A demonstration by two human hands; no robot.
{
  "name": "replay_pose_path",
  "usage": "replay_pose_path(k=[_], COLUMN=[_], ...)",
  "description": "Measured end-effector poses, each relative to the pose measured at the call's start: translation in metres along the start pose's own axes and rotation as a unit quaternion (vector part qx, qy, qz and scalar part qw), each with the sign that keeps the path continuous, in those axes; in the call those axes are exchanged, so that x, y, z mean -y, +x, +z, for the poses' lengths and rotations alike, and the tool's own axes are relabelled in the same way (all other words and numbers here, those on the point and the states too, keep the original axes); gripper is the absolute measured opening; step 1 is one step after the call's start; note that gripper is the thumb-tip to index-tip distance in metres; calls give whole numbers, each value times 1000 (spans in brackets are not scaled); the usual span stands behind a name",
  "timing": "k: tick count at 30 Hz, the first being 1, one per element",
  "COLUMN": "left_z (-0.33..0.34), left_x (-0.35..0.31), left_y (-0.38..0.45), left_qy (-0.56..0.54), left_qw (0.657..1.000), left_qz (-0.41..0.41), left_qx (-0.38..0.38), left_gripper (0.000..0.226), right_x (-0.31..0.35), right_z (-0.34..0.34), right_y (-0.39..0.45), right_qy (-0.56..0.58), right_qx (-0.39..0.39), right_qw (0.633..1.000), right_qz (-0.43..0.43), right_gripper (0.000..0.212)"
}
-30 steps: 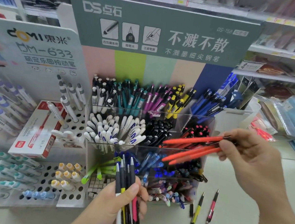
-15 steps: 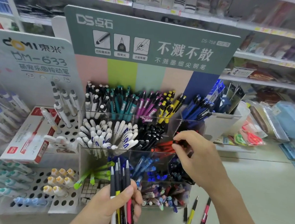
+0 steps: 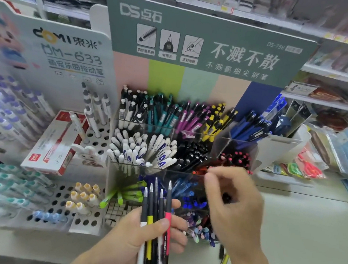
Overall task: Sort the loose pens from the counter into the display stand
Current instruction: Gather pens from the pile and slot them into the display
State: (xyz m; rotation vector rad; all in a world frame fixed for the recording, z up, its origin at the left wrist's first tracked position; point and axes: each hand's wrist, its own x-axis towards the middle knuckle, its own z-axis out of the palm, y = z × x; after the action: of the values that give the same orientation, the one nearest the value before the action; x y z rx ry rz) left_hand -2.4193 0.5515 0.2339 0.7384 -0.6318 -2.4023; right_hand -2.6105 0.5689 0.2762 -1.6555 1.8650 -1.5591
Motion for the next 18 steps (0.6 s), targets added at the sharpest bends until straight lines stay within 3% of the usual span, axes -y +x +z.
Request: replay_pose_path(k=[2, 4, 8, 12, 18], left_z=[3, 5, 5, -4, -6], left_x=[-3, -6, -12, -12, -14], left_y=[-4, -8, -10, -8, -6], left_qy=[36, 76, 92, 34, 194], left_qw=[999, 997, 994, 996, 976], left_qz=[8, 17, -9, -31, -35], left_qx=[19, 15, 60, 77, 87], left_gripper=[46, 28, 31, 39, 35], right_x=[7, 2, 1, 2, 4], right_z=[9, 18, 19, 9, 9], right_y=[-16, -27, -28, -16, -5], right_qy=[78, 82, 102, 111, 94], right_qx=[147, 228, 221, 204, 347], right_qw=[974, 944, 942, 949, 902], right_qz=[154, 225, 230, 214, 241], right_gripper=[25, 32, 26, 28, 27])
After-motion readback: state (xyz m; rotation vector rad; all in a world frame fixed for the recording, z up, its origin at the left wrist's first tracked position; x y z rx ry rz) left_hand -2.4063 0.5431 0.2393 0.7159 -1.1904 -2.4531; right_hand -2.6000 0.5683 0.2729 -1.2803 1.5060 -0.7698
